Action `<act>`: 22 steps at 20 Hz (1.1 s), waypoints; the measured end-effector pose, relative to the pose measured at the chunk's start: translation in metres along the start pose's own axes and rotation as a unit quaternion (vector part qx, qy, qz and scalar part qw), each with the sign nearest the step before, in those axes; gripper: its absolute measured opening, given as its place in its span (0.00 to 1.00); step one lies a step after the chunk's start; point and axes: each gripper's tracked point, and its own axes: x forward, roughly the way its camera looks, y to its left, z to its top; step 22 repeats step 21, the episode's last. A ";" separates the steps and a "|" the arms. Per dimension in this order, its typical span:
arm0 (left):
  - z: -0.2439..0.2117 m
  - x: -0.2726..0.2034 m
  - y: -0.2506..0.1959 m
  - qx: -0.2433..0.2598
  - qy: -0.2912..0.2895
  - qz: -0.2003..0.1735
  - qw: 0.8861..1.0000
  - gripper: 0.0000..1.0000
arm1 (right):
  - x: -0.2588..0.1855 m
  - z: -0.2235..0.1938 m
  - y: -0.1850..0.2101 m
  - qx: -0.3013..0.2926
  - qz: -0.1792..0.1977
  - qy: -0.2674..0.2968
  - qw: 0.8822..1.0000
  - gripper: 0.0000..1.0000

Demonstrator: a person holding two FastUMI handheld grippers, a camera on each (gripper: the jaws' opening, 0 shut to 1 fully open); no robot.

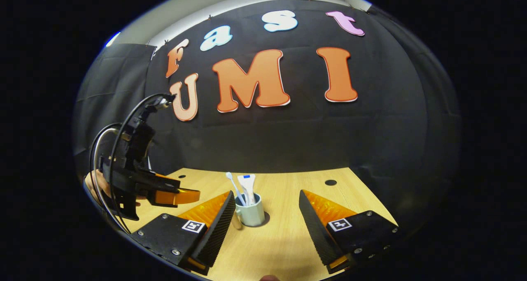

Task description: Put the toothbrush and toothpaste on the desktop into the cup, then pick up the cup and place it on the coaster on the desktop.

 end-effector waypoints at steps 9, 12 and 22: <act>0.028 -0.088 0.115 -0.033 -0.182 0.094 0.978 0.99 | 0.010 0.049 0.067 -0.022 0.025 -0.100 0.994 0.93; 0.049 -0.117 0.131 -0.032 -0.270 0.105 0.957 0.99 | 0.012 0.050 0.083 -0.020 0.028 -0.114 0.993 0.93; 0.035 -0.130 0.121 -0.046 -0.322 0.074 0.943 0.99 | 0.014 0.055 0.105 -0.055 0.016 -0.158 0.986 0.93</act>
